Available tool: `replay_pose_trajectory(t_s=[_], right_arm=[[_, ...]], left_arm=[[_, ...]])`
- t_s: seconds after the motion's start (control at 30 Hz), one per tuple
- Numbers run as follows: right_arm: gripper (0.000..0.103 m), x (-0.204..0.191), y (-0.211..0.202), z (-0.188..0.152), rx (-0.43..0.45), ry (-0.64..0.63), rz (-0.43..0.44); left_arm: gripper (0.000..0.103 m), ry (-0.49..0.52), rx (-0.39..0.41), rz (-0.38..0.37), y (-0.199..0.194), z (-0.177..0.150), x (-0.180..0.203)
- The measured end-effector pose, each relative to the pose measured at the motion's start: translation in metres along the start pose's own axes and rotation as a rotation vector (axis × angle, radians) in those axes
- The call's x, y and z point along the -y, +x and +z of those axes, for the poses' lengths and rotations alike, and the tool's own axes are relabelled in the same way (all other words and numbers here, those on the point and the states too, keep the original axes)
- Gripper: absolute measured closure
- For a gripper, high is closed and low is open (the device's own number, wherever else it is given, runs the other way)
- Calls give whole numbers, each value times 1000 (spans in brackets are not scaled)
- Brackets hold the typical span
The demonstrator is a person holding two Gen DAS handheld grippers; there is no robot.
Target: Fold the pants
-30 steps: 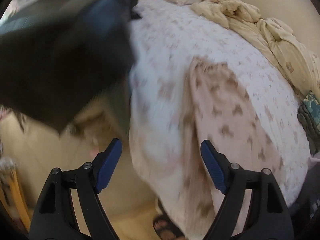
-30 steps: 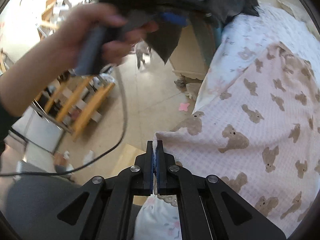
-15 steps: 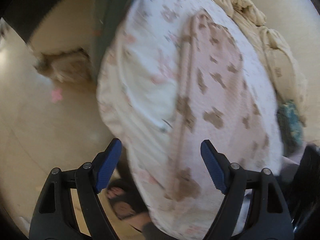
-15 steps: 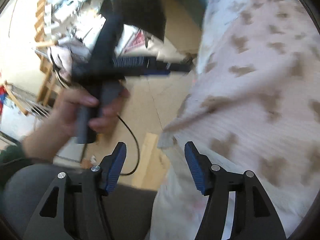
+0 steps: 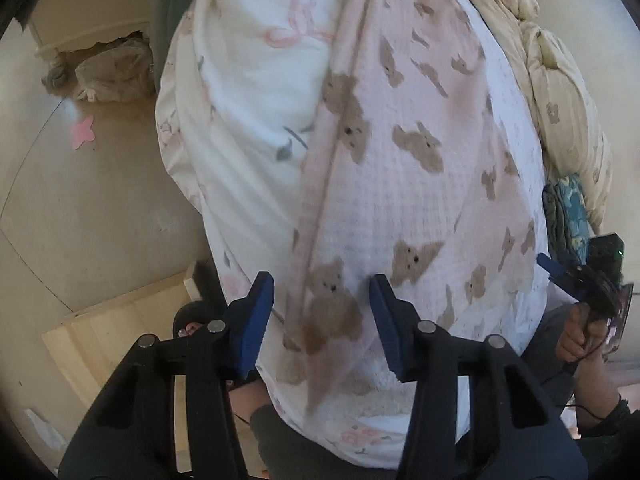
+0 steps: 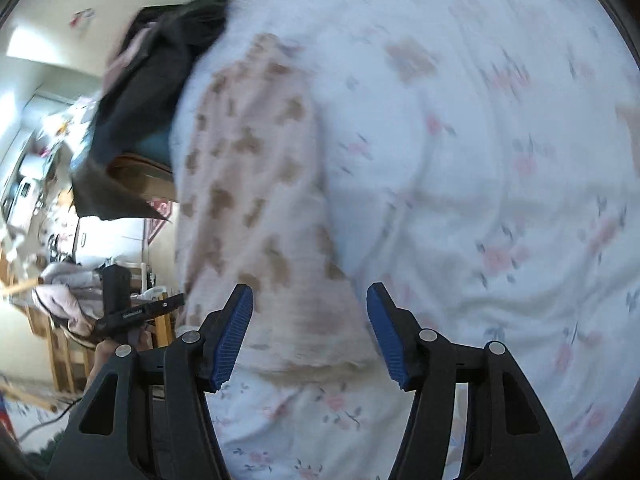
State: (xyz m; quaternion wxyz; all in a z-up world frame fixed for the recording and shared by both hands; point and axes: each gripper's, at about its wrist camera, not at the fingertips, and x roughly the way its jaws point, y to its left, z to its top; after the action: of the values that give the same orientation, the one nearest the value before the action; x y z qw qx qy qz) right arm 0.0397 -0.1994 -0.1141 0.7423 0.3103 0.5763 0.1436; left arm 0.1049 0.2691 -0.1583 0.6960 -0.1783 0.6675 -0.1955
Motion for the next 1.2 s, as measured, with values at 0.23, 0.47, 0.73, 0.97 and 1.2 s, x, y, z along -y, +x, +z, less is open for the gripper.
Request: replay_pose_trajectory(t_s=[0.23, 0.47, 0.73, 0.97, 1.2], right_arm=[[41, 22, 35, -2, -86, 54, 36], [51, 22, 71, -17, -146, 15, 115], [99, 11, 46, -29, -33, -7, 158], [99, -1, -26, -13, -2, -68, 197], [99, 32, -101, -24, -72, -54, 103]], left_arm=[[73, -10, -19, -9, 9, -2, 6], [102, 67, 10, 78, 1, -5, 28], [103, 114, 29, 160, -34, 1, 56], [103, 128, 43, 214, -58, -3, 118], [103, 32, 20, 148, -39, -77, 173]])
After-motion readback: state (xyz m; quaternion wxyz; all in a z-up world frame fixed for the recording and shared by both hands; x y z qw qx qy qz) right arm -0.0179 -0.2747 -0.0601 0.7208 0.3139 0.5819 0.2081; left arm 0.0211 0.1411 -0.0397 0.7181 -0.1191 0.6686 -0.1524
